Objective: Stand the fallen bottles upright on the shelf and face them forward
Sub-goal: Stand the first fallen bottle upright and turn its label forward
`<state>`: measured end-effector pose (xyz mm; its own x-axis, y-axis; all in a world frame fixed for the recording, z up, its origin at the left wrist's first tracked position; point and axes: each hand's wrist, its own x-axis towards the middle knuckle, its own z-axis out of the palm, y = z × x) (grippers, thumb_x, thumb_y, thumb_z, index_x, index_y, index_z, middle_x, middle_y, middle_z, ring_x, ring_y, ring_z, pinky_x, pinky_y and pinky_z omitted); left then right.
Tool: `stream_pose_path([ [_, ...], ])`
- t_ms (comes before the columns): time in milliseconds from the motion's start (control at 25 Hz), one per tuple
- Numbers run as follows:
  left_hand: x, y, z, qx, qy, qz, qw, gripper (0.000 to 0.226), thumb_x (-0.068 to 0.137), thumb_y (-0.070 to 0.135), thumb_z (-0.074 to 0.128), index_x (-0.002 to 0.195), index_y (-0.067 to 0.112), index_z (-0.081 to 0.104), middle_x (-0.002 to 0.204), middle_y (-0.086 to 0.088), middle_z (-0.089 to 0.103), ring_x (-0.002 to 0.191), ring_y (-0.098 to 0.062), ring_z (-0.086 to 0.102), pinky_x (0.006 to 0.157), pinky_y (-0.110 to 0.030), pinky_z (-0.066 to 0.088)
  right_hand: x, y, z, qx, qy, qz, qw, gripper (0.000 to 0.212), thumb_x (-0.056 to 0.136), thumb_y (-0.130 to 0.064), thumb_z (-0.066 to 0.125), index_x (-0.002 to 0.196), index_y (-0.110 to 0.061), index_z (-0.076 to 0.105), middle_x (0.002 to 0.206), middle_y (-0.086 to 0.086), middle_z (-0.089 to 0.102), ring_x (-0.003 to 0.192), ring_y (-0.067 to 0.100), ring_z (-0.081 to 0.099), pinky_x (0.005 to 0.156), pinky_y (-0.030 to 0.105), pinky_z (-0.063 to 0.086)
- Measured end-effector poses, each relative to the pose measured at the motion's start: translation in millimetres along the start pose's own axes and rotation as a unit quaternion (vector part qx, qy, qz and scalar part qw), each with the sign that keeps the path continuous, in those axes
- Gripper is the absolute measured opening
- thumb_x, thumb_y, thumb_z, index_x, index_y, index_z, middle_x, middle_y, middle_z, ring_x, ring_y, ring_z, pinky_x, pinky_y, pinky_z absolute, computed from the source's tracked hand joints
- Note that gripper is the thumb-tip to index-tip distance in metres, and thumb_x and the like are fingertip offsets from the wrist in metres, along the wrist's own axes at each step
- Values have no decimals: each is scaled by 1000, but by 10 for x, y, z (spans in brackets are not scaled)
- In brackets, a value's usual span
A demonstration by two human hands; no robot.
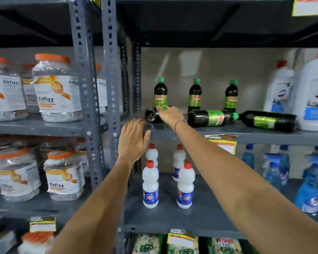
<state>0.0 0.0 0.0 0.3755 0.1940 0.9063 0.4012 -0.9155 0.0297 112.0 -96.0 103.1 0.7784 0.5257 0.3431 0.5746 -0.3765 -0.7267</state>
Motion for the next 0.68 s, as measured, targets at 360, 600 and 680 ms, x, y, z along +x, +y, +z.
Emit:
stream_pose_path([
  [360,-103,-107,215,42,112,42,992,42,96,34,35,112,4,60,110,-13,63,105,-30,54,107,-40,30,598,-348,204,72,-92,83,990,31,99,-33,43,109,-8,58,134,18,53,122,27,52,109,37,34],
  [600,-95,-85,193,37,114,43,992,41,96,34,35,112,6,60,110,-11,64,106,-27,52,106,-39,30,999,-57,223,52,-59,120,990,44,76,-39,62,109,-11,61,113,7,60,101,25,57,95,38,46],
  [680,-101,-78,181,35,111,40,992,41,96,34,35,112,6,60,111,-11,64,107,-28,54,107,-39,29,636,-234,50,-8,-67,123,990,47,68,-37,65,106,-10,60,123,12,61,102,31,59,95,40,49],
])
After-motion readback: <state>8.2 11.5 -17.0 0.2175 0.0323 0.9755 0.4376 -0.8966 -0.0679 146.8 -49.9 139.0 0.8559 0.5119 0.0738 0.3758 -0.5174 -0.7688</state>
